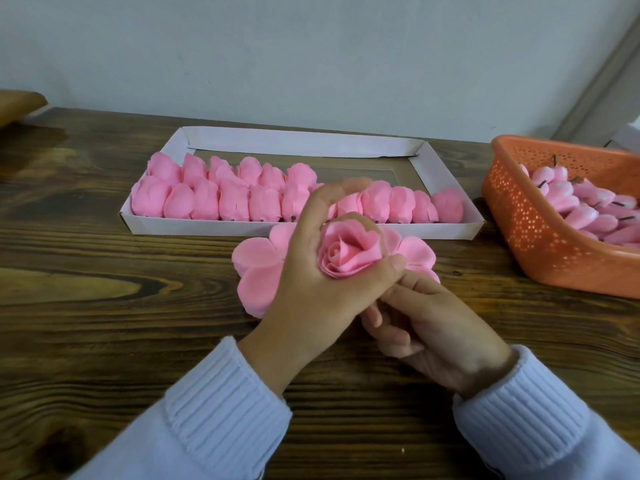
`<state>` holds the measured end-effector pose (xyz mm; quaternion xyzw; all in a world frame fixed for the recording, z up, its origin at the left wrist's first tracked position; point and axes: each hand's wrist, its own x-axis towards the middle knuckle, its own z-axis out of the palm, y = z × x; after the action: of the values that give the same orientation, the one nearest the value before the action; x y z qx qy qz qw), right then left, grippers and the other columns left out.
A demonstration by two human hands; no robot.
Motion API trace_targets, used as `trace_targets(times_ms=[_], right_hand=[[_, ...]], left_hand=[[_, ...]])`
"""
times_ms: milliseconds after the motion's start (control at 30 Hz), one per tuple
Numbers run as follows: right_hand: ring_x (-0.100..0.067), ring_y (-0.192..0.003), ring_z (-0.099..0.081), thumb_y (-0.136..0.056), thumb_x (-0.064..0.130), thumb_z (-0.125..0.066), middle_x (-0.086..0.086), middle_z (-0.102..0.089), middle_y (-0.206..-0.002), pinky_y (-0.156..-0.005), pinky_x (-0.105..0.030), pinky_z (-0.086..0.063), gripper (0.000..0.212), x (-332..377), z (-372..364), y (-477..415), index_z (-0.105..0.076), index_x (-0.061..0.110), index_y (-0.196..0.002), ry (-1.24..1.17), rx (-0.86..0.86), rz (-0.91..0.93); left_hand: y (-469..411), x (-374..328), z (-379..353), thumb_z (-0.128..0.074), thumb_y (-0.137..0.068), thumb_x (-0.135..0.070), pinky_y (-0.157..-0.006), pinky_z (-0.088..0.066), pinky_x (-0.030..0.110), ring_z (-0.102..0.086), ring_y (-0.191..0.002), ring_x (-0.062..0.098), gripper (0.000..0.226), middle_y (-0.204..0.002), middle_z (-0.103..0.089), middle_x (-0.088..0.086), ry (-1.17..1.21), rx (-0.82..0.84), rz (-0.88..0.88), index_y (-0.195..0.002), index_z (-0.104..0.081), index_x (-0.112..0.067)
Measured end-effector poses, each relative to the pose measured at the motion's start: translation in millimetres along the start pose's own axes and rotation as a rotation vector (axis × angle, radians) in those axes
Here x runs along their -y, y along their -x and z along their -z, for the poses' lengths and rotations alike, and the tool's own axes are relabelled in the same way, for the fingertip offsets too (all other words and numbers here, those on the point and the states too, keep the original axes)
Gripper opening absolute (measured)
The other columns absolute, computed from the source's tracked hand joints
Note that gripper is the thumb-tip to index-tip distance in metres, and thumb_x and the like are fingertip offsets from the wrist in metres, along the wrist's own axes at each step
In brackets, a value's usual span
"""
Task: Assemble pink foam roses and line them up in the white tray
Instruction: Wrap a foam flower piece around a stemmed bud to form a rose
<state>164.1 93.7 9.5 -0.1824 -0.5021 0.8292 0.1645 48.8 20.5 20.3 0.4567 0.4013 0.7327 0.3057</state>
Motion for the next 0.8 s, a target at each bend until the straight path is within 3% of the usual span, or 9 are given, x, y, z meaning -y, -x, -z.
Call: trace_targets(times_ms=[167, 267, 333, 400, 500, 567, 667, 733, 800], right_hand=[[-0.009, -0.047, -0.052, -0.094, 0.022, -0.045, -0.004, -0.062, -0.065, -0.029, -0.01, -0.025, 0.022, 0.7, 0.7, -1.1, -0.052, 0.002, -0.089, -0.032, 0.045, -0.075], [-0.011, -0.055, -0.061, -0.077, 0.03, -0.075, -0.005, -0.063, -0.067, -0.033, -0.011, -0.034, 0.043, 1.9, 3.3, -1.3, -0.051, 0.005, -0.101, -0.159, 0.161, -0.128], [-0.011, -0.058, -0.062, -0.068, 0.031, -0.084, -0.006, -0.064, -0.07, -0.04, -0.013, -0.04, 0.048, 2.4, 3.6, -1.8, -0.061, 0.008, -0.103, -0.218, 0.206, -0.107], [-0.014, -0.071, -0.062, -0.075, 0.029, -0.08, -0.009, -0.063, -0.087, -0.053, -0.019, -0.047, 0.041, 2.0, 3.5, -2.6, -0.066, 0.012, -0.109, -0.266, 0.188, -0.075], [-0.033, -0.116, -0.047, -0.092, 0.026, -0.053, -0.017, -0.054, -0.124, -0.093, -0.038, -0.044, 0.038, 0.5, 2.8, -2.9, -0.059, 0.009, -0.126, -0.242, 0.139, -0.03], [-0.032, -0.127, -0.043, -0.09, 0.024, -0.059, -0.013, -0.054, -0.13, -0.106, -0.044, -0.034, 0.042, 0.3, 0.8, -2.4, -0.057, 0.009, -0.129, -0.208, 0.181, 0.018], [-0.032, -0.125, -0.044, -0.077, 0.024, -0.078, -0.015, -0.054, -0.128, -0.108, -0.047, -0.03, 0.064, 0.5, 1.3, -0.6, -0.052, 0.003, -0.131, -0.168, 0.217, 0.065], [-0.036, -0.127, -0.04, -0.081, 0.018, -0.071, -0.018, -0.049, -0.131, -0.112, -0.055, -0.022, 0.064, -0.8, 1.7, 0.1, -0.043, -0.001, -0.136, -0.148, 0.206, 0.076], [-0.034, -0.128, -0.042, -0.083, 0.021, -0.067, -0.015, -0.049, -0.134, -0.109, -0.055, -0.026, 0.063, -0.2, 2.9, -0.6, -0.042, 0.006, -0.139, -0.157, 0.231, 0.057]], left_hand=[[-2.0, 2.5, 1.3, -0.057, -0.072, 0.012, -0.044, -0.046, 0.023, -0.053, -0.056, 0.01, 0.057, -0.07, -0.056, -0.008, 0.008, 0.05, 0.023, -0.118, -0.052, -0.022], [0.4, 1.7, -2.4, -0.061, -0.075, 0.007, -0.056, -0.054, 0.034, -0.059, -0.066, 0.022, 0.054, -0.071, -0.059, -0.009, -0.103, 0.112, 0.009, -0.12, -0.05, -0.021], [1.1, 0.6, -3.8, -0.068, -0.075, 0.003, -0.065, -0.055, 0.033, -0.063, -0.074, 0.023, 0.054, -0.077, -0.063, -0.006, -0.107, 0.128, 0.002, -0.122, -0.049, -0.019], [0.9, 0.0, -4.4, -0.075, -0.072, -0.005, -0.074, -0.053, 0.025, -0.066, -0.082, 0.013, 0.062, -0.088, -0.066, -0.003, -0.075, 0.136, 0.021, -0.125, -0.046, -0.017], [1.3, 1.9, -4.2, -0.083, -0.067, -0.002, -0.08, -0.052, 0.019, -0.067, -0.093, 0.006, 0.074, -0.101, -0.067, -0.001, -0.103, 0.156, 0.103, -0.128, -0.045, -0.019], [1.3, 2.7, -3.6, -0.082, -0.068, 0.0, -0.079, -0.05, 0.014, -0.066, -0.095, 0.001, 0.061, -0.1, -0.068, -0.006, -0.158, 0.153, 0.118, -0.119, -0.054, -0.02], [0.3, 0.1, -2.3, -0.078, -0.07, -0.01, -0.079, -0.05, 0.014, -0.066, -0.094, 0.002, 0.032, -0.094, -0.07, -0.011, -0.189, 0.16, 0.078, -0.097, -0.066, -0.021], [-0.3, -0.8, -1.6, -0.074, -0.072, -0.007, -0.08, -0.049, 0.014, -0.066, -0.094, 0.001, 0.021, -0.092, -0.07, -0.014, -0.158, 0.158, 0.047, -0.089, -0.068, -0.017], [-0.6, -0.5, -0.1, -0.075, -0.073, -0.006, -0.08, -0.049, 0.015, -0.065, -0.095, 0.002, 0.015, -0.092, -0.07, -0.011, -0.123, 0.153, 0.045, -0.085, -0.068, -0.012]])
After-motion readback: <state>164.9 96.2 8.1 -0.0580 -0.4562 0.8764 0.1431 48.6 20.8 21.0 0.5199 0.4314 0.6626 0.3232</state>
